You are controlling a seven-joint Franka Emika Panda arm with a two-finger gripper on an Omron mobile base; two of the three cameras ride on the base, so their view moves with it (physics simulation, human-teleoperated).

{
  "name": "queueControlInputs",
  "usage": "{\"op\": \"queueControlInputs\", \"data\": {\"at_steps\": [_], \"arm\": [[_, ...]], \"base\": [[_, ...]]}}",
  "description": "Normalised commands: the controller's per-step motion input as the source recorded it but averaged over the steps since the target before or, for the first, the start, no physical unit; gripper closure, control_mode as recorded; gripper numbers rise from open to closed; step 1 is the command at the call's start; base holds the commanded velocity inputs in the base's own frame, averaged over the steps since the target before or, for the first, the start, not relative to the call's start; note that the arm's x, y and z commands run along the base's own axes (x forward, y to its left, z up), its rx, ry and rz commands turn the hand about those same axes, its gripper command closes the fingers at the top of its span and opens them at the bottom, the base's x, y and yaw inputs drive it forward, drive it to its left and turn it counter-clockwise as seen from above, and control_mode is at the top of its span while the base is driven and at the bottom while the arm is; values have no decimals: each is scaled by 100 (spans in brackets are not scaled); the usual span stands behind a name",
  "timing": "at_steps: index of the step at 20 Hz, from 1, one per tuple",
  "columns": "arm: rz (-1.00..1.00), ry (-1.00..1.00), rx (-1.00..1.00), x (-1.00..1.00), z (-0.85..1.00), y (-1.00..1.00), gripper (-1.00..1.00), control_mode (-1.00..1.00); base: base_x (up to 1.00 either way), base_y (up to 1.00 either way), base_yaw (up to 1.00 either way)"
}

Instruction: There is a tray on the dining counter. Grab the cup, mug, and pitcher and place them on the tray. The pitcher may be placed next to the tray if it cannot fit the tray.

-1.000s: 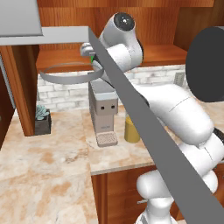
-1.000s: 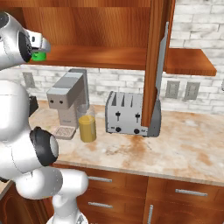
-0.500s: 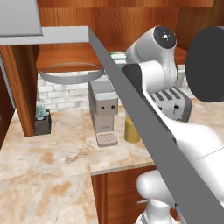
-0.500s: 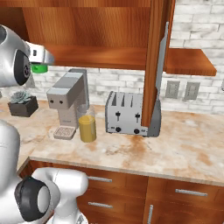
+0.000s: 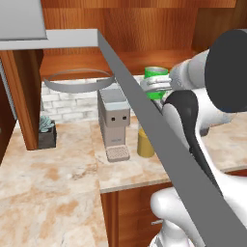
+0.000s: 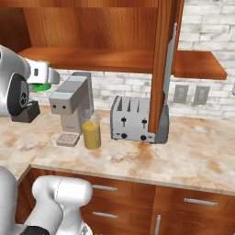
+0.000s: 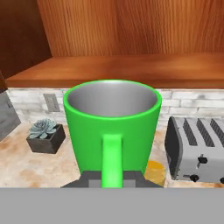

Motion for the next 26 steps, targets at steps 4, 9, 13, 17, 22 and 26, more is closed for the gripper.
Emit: {"op": "queueControlInputs", "data": {"at_steps": [4,9,13,17,22,26], "arm": [[0,1,0,-80,0,-46,100,-100],[0,1,0,-71,0,-31,100,-100],[-4,0,0,-65,0,-26,100,-100],[-10,2,0,-42,0,-6,100,-100],[-12,4,0,-19,0,0,100,100],[0,0,0,0,0,0,100,100]], "base": [[0,0,0],[0,0,0],[0,0,0],[0,0,0],[-5,0,-2],[-45,-21,-1]]}}
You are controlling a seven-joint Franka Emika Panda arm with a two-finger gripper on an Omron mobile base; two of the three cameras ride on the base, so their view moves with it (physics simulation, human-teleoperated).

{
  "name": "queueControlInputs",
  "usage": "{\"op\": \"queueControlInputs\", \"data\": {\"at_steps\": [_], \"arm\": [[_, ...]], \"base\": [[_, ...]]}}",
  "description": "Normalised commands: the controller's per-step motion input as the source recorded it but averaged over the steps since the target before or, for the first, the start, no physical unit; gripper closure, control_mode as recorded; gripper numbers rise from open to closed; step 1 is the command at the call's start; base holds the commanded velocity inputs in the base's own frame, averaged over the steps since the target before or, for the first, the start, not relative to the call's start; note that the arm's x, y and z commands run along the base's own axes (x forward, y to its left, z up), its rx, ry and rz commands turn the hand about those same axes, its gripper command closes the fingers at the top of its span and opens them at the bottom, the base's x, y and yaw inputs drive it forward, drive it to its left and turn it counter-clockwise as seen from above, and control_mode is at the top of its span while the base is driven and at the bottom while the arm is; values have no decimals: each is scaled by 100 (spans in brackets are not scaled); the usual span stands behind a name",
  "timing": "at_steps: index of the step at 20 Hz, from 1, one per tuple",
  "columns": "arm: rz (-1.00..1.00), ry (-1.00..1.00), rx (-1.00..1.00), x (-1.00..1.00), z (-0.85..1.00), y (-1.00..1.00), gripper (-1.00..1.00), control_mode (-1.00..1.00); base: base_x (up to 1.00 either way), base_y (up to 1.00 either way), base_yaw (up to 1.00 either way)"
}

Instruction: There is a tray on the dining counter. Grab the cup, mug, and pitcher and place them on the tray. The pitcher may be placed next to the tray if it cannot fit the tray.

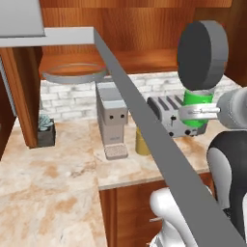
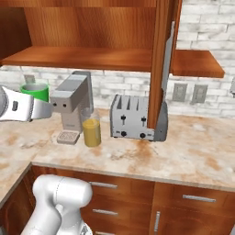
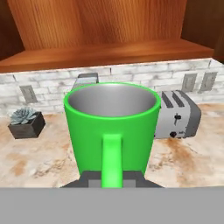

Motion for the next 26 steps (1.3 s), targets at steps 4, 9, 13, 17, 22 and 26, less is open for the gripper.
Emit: {"op": "queueControlInputs", "data": {"at_steps": [4,9,13,17,22,26], "arm": [[0,0,0,0,0,0,100,100],[0,0,0,0,0,0,100,100],[0,0,0,0,0,0,100,100],[0,0,0,0,0,0,100,100],[0,0,0,0,0,0,100,100],[0,0,0,0,0,0,100,100]], "base": [[-84,-65,0],[-99,-87,0],[-72,-56,-17],[-55,-30,-57],[-31,-7,-87],[-19,-2,-100]]}}
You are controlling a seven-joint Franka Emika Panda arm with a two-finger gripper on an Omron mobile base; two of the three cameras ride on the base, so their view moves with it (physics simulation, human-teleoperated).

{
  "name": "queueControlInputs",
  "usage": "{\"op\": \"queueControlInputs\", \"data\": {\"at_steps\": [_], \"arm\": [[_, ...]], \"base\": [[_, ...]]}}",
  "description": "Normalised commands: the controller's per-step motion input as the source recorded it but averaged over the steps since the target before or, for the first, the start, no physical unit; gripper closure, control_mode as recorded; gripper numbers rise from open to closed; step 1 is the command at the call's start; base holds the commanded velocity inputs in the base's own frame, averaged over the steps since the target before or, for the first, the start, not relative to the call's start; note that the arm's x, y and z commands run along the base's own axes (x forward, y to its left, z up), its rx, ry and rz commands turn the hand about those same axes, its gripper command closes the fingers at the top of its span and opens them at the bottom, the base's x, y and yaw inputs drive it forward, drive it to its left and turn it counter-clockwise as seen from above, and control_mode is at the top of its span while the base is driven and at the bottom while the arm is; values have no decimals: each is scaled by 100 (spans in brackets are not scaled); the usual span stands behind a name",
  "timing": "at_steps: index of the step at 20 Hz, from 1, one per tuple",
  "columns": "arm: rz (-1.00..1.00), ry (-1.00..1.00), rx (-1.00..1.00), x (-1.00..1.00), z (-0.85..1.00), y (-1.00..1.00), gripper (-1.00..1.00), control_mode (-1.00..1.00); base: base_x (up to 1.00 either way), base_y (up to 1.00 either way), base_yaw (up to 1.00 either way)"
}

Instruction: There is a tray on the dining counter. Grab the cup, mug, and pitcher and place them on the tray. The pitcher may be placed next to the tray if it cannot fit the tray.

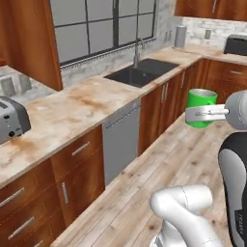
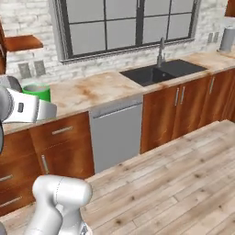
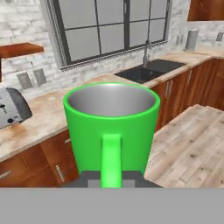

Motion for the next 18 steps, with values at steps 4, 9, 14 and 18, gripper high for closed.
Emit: {"op": "queueControlInputs", "data": {"at_steps": [4,9,14,18], "arm": [[0,0,0,0,0,0,100,100],[0,0,0,0,0,0,100,100],[0,0,0,0,0,0,100,100],[0,0,0,0,0,0,100,100]], "base": [[-7,0,-100],[2,0,-99],[33,6,-92],[53,27,-84]]}}
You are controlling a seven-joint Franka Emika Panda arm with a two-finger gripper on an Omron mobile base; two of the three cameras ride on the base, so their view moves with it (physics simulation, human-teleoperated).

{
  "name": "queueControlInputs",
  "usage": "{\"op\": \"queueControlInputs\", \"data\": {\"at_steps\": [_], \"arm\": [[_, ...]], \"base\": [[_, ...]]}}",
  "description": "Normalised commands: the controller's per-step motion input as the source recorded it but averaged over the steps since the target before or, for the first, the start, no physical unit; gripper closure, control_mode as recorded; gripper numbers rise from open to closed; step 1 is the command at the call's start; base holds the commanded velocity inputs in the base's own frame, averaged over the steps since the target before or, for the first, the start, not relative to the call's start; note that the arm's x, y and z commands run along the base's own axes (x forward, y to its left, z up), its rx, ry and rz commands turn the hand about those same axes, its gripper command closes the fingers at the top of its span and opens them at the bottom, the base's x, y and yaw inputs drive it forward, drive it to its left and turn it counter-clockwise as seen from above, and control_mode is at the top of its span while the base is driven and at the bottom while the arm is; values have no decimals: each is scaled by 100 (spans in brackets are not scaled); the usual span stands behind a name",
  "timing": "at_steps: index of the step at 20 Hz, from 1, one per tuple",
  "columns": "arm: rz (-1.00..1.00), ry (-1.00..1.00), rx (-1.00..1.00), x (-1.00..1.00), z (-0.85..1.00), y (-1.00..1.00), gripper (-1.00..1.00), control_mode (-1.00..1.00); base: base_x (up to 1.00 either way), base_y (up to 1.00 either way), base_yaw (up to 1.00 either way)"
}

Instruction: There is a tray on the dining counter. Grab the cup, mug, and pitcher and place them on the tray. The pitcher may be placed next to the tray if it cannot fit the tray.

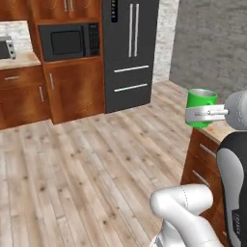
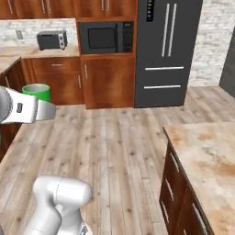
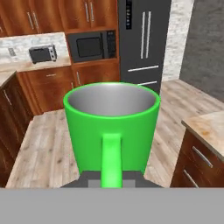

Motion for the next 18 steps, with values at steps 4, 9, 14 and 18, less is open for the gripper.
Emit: {"op": "queueControlInputs", "data": {"at_steps": [4,9,14,18], "arm": [[0,0,0,0,0,0,100,100],[0,0,0,0,0,0,100,100],[0,0,0,0,0,0,100,100],[0,0,0,0,0,0,100,100]], "base": [[46,77,-65],[58,99,-62],[49,100,-70],[46,100,-75]]}}
